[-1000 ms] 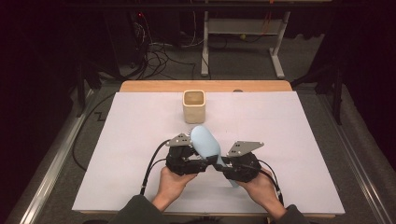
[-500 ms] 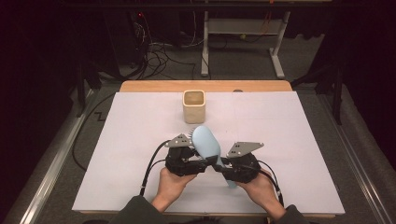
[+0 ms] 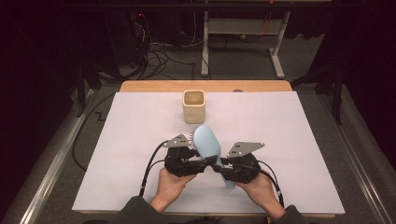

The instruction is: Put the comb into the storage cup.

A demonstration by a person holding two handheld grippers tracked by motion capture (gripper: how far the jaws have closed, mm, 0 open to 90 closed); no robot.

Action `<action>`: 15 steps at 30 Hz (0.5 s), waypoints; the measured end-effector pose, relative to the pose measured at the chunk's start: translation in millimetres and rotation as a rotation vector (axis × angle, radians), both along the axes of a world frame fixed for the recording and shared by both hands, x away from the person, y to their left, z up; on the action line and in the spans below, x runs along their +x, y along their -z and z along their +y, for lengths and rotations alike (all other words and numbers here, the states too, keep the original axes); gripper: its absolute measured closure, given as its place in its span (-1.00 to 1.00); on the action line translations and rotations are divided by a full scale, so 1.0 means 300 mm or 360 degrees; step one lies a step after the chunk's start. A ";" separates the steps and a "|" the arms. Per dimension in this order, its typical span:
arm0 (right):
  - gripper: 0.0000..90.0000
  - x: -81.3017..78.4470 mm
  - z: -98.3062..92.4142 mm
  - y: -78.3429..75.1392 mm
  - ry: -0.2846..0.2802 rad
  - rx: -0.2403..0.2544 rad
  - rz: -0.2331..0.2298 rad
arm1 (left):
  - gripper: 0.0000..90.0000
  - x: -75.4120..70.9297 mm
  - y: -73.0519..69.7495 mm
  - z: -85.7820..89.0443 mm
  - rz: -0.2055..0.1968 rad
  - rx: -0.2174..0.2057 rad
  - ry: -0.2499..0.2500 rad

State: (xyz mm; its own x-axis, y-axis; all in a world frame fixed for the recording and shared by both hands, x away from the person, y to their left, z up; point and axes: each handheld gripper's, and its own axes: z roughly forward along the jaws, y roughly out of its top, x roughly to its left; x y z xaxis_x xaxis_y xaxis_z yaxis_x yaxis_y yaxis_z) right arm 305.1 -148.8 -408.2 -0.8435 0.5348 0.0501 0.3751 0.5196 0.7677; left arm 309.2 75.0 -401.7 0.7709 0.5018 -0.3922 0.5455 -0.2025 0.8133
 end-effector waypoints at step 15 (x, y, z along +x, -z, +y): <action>0.27 -0.002 0.001 0.005 0.0013 0.0023 -0.0020 | 0.16 -0.004 -0.009 0.015 -0.0027 -0.0004 -0.0002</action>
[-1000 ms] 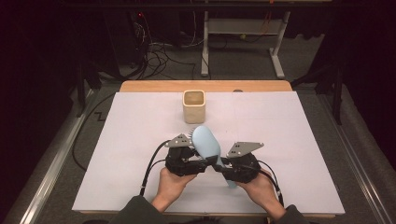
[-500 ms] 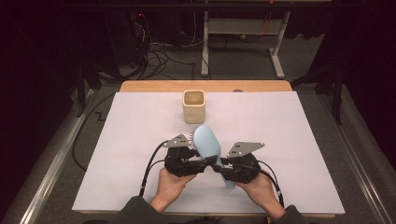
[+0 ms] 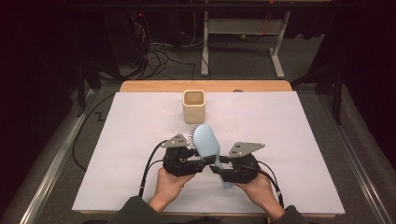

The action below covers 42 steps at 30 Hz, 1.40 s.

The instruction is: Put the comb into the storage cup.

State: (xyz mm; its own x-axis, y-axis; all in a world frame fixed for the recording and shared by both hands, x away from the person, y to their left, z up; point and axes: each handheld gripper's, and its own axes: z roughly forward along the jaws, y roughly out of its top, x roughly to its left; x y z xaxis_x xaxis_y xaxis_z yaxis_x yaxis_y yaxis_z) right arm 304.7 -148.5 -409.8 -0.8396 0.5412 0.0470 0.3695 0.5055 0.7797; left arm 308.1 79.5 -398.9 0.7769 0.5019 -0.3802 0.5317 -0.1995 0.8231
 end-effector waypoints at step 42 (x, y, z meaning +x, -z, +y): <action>-0.17 -0.003 -0.056 0.001 0.0029 0.0112 -0.0107 | 0.19 -0.027 -0.052 0.129 -0.0076 0.0006 -0.0146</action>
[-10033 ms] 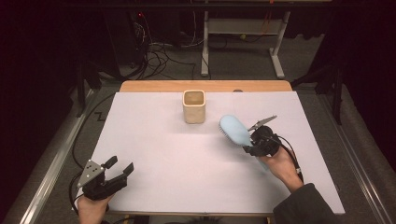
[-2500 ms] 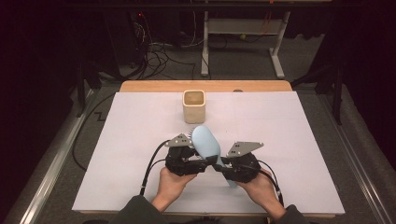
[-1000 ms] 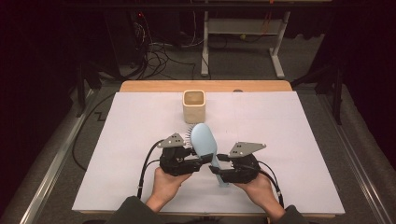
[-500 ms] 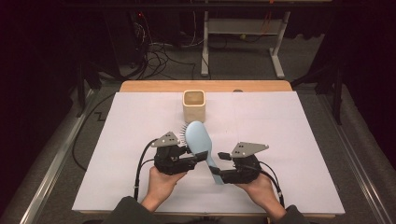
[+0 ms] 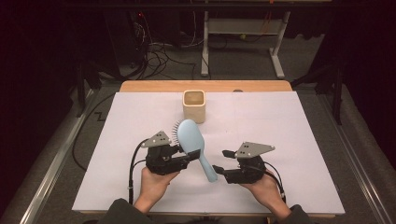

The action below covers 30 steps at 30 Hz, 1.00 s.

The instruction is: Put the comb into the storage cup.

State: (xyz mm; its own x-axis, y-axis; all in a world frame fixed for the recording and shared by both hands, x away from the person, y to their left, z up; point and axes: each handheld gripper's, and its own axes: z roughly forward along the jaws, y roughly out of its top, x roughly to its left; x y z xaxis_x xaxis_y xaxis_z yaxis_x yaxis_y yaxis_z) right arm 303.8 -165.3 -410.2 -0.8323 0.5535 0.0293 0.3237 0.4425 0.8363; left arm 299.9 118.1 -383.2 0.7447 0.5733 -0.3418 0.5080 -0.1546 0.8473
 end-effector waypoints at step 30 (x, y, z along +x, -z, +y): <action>-0.29 -0.030 -0.275 0.041 0.0270 0.0058 -0.0003 | 0.19 0.006 -0.037 0.038 -0.0048 0.0016 -0.0044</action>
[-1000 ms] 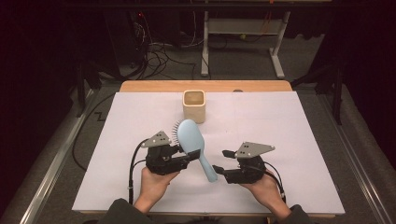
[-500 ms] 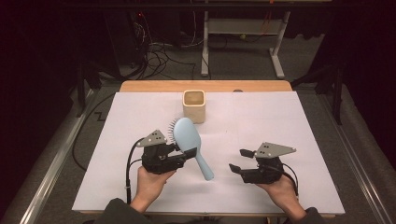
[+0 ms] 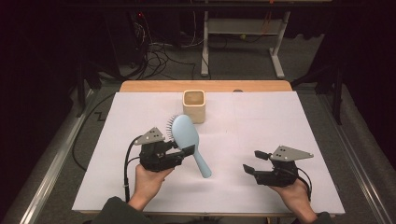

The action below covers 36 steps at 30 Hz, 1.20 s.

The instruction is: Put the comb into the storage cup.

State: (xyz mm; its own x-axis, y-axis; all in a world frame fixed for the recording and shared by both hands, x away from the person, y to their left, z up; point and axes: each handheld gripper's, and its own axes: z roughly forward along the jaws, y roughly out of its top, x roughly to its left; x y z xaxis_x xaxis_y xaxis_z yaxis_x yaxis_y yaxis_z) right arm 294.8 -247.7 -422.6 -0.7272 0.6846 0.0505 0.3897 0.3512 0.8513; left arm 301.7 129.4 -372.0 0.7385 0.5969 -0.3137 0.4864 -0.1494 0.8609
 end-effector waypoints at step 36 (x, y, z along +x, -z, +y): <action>-0.38 -0.051 -0.197 0.124 0.0201 0.0166 -0.0081 | 0.19 0.043 -0.050 0.041 -0.0046 0.0034 -0.0102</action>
